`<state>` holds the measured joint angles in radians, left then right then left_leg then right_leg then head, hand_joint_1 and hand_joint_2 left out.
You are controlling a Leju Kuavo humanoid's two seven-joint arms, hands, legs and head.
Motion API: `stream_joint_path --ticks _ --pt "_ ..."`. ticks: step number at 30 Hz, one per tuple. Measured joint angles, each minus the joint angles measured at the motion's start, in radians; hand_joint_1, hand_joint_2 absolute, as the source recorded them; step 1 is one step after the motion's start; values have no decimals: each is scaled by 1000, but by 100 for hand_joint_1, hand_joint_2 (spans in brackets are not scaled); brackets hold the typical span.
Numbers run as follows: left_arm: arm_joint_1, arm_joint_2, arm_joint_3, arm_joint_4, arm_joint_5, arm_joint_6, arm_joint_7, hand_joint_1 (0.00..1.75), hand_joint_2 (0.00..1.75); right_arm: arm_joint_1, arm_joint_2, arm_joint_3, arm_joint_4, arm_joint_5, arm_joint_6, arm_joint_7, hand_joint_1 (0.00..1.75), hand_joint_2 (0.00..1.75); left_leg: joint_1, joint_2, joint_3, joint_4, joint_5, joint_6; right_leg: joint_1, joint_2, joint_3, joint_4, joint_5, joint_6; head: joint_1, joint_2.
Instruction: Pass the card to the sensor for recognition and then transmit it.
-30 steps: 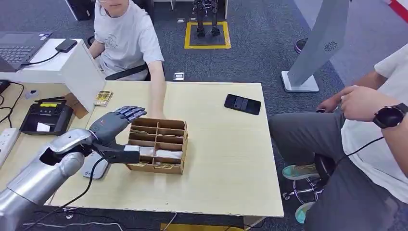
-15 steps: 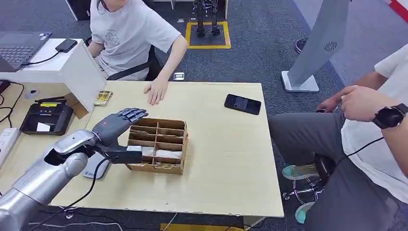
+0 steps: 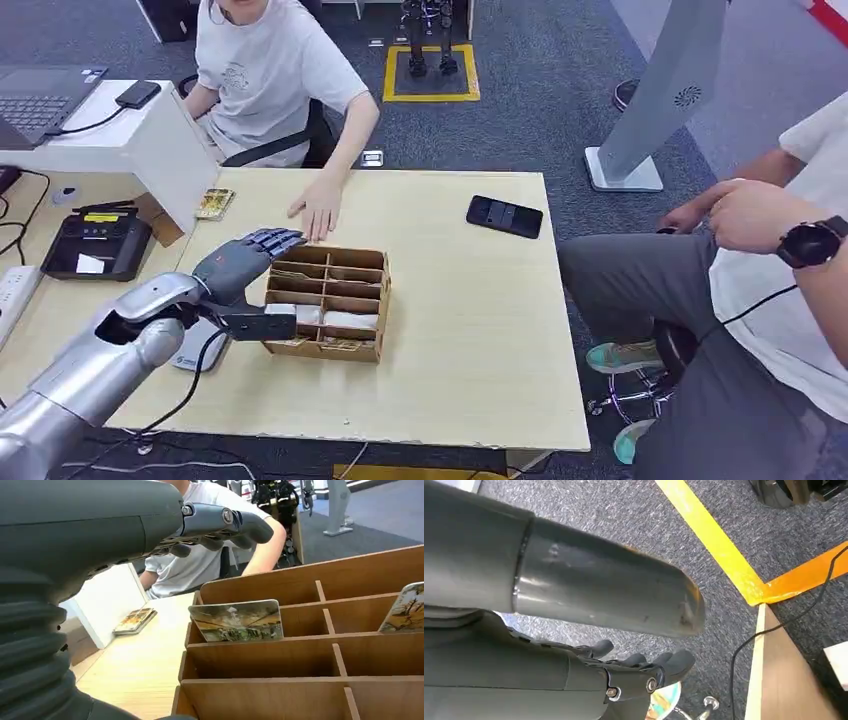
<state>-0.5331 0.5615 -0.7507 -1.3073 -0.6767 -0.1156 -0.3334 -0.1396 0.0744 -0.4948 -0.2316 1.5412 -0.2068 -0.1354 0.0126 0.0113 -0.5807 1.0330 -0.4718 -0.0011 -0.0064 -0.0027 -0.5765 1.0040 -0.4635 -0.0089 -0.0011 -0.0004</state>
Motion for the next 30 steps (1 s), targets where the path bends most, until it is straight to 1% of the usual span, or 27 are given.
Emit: stream_joint_path --ticks 13,14,30 --pt "0 -5 0 10 -5 4 -1 0 175 -1 0 1 0 0 0 -2 0 0 0 0 0 0 0 0 0 0 0 0 0 0 0 0" --pt "0 -5 0 10 -6 4 -1 175 175 -1 0 1 0 0 0 -2 0 0 0 0 0 0 0 0 0 0 0 0 0 0 0 0" --pt "0 3 0 10 -10 13 -13 175 175 -5 0 2 0 0 0 -3 0 0 0 0 0 0 0 0 0 0 0 0 0 0 0 0"
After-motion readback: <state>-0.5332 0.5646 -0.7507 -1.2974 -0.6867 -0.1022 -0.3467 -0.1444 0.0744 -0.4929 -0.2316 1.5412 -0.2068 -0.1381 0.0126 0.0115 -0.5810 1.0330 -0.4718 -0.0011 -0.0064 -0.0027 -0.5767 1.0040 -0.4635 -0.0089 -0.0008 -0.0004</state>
